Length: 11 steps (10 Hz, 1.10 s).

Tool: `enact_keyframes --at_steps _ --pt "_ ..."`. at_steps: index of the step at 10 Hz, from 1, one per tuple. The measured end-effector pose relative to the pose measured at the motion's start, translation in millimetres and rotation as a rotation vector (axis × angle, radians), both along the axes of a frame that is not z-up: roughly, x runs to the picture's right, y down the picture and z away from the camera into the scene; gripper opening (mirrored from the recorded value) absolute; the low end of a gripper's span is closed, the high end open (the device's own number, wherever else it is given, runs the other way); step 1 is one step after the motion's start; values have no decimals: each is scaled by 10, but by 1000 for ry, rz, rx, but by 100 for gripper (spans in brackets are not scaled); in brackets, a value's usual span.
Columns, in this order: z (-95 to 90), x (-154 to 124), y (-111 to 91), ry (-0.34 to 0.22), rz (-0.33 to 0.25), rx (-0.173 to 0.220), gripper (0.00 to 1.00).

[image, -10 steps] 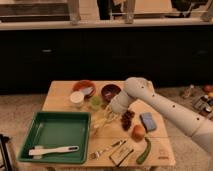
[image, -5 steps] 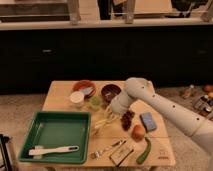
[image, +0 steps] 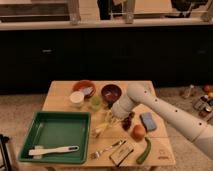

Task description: Place banana in table surface

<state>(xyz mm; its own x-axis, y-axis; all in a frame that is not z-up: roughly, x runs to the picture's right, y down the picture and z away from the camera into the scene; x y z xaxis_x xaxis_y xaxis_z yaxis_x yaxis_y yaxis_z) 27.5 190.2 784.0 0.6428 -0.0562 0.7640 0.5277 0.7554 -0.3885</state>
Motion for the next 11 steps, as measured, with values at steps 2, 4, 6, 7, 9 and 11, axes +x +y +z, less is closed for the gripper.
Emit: enact_keyframes --at_steps 2,4,6,7,9,11 --pt "39 48 133 -15 -10 -38 2" --pt "76 64 219 -24 -25 -71 18" --pt "82 133 278 -27 -23 -89 39" --pt "74 163 297 -29 -24 -93 49" --pt "67 167 304 -36 -25 -92 70" --pt "48 186 311 -43 -25 -86 80"
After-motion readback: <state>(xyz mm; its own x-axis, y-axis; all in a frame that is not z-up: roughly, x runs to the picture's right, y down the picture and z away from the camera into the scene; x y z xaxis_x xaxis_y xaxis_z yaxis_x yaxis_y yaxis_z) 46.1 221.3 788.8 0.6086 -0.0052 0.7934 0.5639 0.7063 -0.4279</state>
